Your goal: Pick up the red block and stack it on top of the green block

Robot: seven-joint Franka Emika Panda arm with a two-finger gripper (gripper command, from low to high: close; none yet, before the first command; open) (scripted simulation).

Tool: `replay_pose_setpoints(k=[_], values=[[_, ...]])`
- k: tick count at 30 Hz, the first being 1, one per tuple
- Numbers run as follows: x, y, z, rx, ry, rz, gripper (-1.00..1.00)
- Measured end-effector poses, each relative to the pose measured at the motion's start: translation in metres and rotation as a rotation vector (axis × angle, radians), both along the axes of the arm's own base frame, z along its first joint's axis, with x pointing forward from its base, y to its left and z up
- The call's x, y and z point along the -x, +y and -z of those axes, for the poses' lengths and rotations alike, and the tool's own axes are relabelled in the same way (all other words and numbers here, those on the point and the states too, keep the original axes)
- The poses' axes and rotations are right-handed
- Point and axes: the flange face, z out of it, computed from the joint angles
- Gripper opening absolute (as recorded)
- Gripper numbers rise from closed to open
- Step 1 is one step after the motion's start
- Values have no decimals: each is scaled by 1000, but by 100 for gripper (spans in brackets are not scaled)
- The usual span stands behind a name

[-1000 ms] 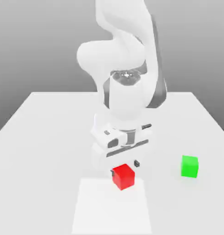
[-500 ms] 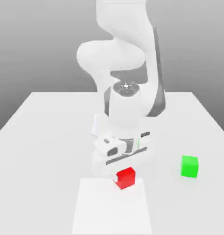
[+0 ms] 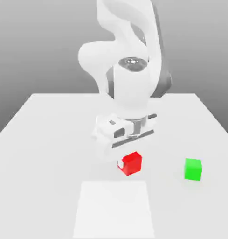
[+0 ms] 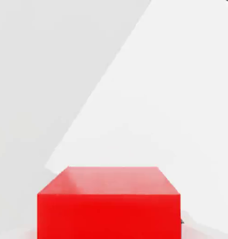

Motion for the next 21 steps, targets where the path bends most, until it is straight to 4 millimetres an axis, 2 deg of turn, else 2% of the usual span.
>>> replay_pose_setpoints(k=[6, 12, 15, 19, 20, 21], values=[[16, 83, -13, 1, 0, -452, -100], [56, 163, -27, -1, 3, -909, -100], [66, 179, -12, -3, 5, -1001, -100], [67, 181, 25, -2, 4, -1012, -100], [67, 180, 33, -2, 4, -1012, 100], [67, 180, 33, -2, 4, -1011, 100]])
